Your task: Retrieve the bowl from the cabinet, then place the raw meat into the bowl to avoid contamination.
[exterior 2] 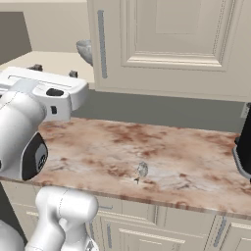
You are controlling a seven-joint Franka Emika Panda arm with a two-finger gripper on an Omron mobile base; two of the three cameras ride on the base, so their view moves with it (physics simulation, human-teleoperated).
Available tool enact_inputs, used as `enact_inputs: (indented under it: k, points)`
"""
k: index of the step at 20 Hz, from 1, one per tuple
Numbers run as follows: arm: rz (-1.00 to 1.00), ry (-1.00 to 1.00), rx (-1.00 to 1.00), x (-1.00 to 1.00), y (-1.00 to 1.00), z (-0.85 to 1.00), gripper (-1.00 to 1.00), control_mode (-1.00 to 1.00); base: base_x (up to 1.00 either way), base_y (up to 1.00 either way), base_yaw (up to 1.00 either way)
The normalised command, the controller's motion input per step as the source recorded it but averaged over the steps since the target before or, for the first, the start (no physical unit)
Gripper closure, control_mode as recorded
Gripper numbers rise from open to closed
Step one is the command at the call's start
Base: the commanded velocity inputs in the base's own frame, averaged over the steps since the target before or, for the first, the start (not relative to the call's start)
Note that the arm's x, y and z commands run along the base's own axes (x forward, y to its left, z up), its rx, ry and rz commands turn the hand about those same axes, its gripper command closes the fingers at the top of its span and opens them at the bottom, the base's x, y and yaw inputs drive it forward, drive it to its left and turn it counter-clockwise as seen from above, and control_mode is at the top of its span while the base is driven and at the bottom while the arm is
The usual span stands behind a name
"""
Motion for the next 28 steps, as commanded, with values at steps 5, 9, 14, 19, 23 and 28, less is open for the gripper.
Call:
enact_inputs:
  k: [5,9,14,19,23,28]
  points:
    - [0.00,0.03,0.00,0.52,-0.04,0.00,-1.00,-1.00,0.00,0.00,0.00]
    - [0.01,0.05,0.00,0.47,-0.14,0.00,-1.00,-1.00,0.00,0.00,0.00]
    - [0.03,0.04,0.00,0.43,-0.18,0.00,-1.00,-1.00,0.00,0.00,0.00]
    - [0.04,0.04,0.00,0.50,-0.06,-0.10,-1.00,-1.00,0.00,0.00,0.00]
    - [0.04,0.02,0.00,0.56,0.00,-0.18,-1.00,-1.00,0.00,0.00,0.00]
    - [0.04,0.01,0.00,0.57,0.00,-0.19,-1.00,-1.00,0.00,0.00,0.00]
